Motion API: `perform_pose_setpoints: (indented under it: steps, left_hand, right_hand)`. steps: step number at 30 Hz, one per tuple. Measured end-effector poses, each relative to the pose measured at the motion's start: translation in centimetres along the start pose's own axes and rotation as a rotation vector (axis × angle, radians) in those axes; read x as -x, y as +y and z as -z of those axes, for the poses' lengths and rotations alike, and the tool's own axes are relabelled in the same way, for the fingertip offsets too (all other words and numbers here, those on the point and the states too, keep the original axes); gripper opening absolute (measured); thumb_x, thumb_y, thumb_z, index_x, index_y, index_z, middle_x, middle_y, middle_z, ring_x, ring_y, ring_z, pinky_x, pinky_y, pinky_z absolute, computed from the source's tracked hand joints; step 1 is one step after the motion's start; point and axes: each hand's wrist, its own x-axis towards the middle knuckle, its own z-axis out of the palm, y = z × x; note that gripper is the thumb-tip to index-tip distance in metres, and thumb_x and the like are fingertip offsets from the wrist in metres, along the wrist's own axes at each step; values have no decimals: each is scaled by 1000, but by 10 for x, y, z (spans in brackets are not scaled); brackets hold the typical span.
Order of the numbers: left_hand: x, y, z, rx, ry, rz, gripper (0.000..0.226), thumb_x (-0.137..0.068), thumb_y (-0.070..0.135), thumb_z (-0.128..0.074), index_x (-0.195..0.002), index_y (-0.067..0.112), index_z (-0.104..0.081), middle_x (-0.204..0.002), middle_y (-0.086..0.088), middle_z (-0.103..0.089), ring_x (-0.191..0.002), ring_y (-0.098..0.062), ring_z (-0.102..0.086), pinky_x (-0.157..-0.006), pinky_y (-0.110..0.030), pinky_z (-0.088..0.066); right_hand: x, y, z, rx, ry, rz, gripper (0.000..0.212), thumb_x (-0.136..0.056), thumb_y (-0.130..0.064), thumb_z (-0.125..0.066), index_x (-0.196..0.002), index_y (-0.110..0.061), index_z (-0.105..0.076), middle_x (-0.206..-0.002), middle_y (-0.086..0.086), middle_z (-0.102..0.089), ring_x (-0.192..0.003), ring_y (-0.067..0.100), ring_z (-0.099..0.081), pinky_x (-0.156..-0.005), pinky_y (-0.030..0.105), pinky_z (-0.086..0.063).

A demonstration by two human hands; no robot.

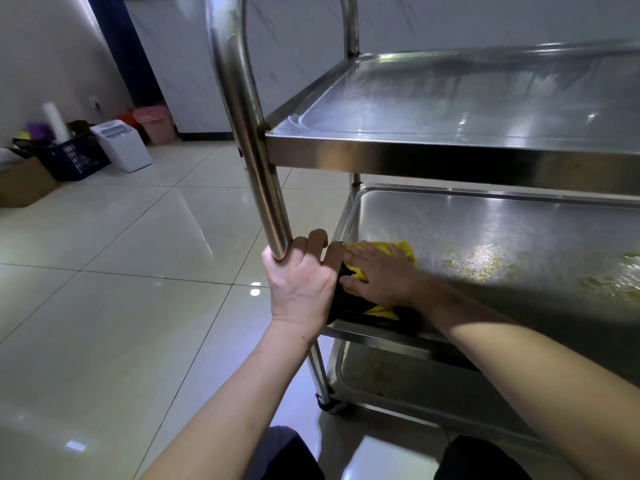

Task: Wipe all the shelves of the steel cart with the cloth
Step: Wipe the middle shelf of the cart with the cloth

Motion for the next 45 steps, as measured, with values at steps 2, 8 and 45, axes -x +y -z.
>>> perform_pose_setpoints:
  steps: [2, 8, 45]
  left_hand:
    - [0, 0, 2, 0, -16, 2, 25, -48, 1, -68, -40, 21, -55, -58, 4, -7, -57, -23, -37, -94, -40, -26]
    - [-2, 1, 8, 38, 16, -68, 26, -40, -10, -68, -44, 15, -58, -60, -2, -19, -57, -27, -48, -89, -43, -27]
    - [-3, 7, 19, -254, -389, -18, 33, -77, 12, -67, -52, 17, -45, -53, 3, -15, -76, -24, -26, -99, -47, -12]
  right_hand:
    - [10, -5, -3, 0, 6, 16, 76, -100, -76, -22, -165, -40, -9, -173, -17, 0, -160, 12, 5, -127, 58, 1]
    - [15, -11, -3, 2, 63, -9, 79, -99, -77, -19, -166, -37, -10, -174, -15, -5, -160, 11, 1, -127, 57, -1]
    - [13, -26, -10, -3, 49, 35, 93, -92, -85, -15, -167, -30, -5, -175, -10, 2, -161, 15, 4, -126, 57, 2]
